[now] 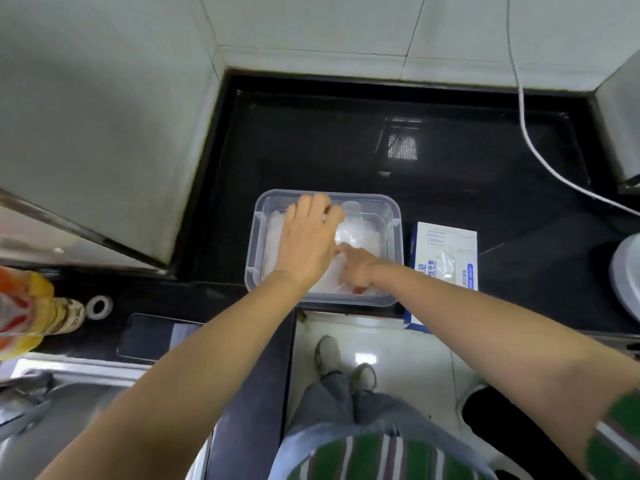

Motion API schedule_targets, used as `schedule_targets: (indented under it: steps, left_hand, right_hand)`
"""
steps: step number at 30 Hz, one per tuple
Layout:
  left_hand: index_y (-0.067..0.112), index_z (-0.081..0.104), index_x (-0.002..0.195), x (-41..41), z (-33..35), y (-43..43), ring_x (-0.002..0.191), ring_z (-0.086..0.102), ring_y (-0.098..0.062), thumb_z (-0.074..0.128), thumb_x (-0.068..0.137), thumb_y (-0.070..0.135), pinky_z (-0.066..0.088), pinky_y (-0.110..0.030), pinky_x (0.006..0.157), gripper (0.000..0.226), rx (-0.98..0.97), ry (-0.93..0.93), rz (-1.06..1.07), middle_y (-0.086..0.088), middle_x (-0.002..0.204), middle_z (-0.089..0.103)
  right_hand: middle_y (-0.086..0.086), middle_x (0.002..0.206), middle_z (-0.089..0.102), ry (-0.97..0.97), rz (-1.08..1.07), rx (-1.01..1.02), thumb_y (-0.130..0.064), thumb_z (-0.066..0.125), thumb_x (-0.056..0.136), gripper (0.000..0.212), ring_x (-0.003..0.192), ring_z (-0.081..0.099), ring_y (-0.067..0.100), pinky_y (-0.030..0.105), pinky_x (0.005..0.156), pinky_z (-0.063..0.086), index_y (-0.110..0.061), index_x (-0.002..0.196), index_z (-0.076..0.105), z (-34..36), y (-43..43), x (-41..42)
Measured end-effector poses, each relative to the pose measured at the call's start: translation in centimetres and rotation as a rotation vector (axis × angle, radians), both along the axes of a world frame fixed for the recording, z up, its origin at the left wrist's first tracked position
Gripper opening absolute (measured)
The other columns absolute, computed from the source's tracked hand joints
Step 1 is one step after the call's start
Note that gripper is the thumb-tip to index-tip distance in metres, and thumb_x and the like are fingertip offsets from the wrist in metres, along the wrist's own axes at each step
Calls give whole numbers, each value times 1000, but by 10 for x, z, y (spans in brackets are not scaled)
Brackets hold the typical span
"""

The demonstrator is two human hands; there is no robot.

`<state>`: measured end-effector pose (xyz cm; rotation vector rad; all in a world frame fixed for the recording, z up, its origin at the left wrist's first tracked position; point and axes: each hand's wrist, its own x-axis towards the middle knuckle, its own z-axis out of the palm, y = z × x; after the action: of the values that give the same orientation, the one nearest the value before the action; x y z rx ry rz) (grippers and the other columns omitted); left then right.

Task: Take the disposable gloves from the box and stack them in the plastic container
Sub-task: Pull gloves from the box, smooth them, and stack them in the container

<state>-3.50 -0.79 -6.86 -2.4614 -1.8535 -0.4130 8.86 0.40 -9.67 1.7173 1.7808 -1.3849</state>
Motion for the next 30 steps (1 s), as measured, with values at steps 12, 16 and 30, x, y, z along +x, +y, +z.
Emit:
schedule_targets:
  steps: [12,16,30]
  left_hand:
    - [30,14,150,-12,-46,2,132,34,-37,69,86,30,42,-39,98,84,-959,-54,401,-16,151,17]
    - [30,3,154,-12,-41,5,138,27,-40,69,87,34,38,-40,104,95,-1067,2,428,-19,155,7]
    - [13,63,107,39,28,-1,82,63,-25,44,100,21,49,-30,65,22,-398,26,244,-8,95,68]
  right_hand:
    - [9,158,15,3,-159,-76,0,61,91,102,98,58,27,28,65,58,-37,156,-8,-12,4,9]
    - [10,162,4,-46,-112,-40,-1,60,90,103,115,52,32,23,54,50,-38,155,-11,-12,1,6]
    - [-2,74,68,278,-379,677,-14,54,92,18,74,65,19,35,77,56,-12,88,72,70,17,68]
